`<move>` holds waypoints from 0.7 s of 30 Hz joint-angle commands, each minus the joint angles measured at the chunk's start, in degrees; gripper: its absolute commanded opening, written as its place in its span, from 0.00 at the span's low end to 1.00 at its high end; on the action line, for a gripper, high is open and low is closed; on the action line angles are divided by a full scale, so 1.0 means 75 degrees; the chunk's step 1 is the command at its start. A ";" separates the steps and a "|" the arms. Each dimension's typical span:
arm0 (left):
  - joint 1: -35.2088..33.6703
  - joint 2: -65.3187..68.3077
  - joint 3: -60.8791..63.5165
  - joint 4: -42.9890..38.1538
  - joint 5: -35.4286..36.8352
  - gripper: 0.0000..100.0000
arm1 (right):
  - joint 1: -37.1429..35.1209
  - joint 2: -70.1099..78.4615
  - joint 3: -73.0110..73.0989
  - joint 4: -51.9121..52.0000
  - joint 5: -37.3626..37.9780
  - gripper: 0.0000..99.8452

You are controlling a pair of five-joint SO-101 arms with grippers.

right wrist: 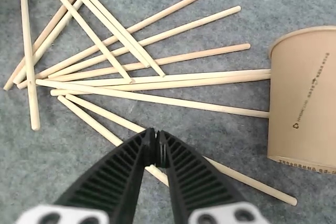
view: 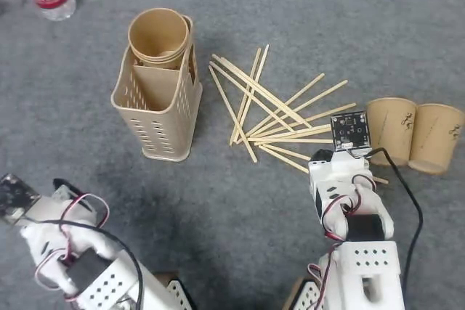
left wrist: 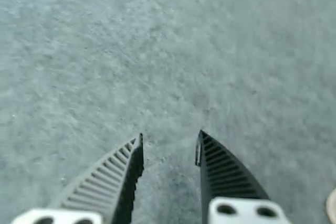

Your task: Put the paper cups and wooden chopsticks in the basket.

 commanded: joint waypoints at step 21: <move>0.4091 -0.0059 -0.0029 0.2415 -0.2661 0.16 | -0.0053 -0.0006 0.0387 -0.0768 0.0000 0.01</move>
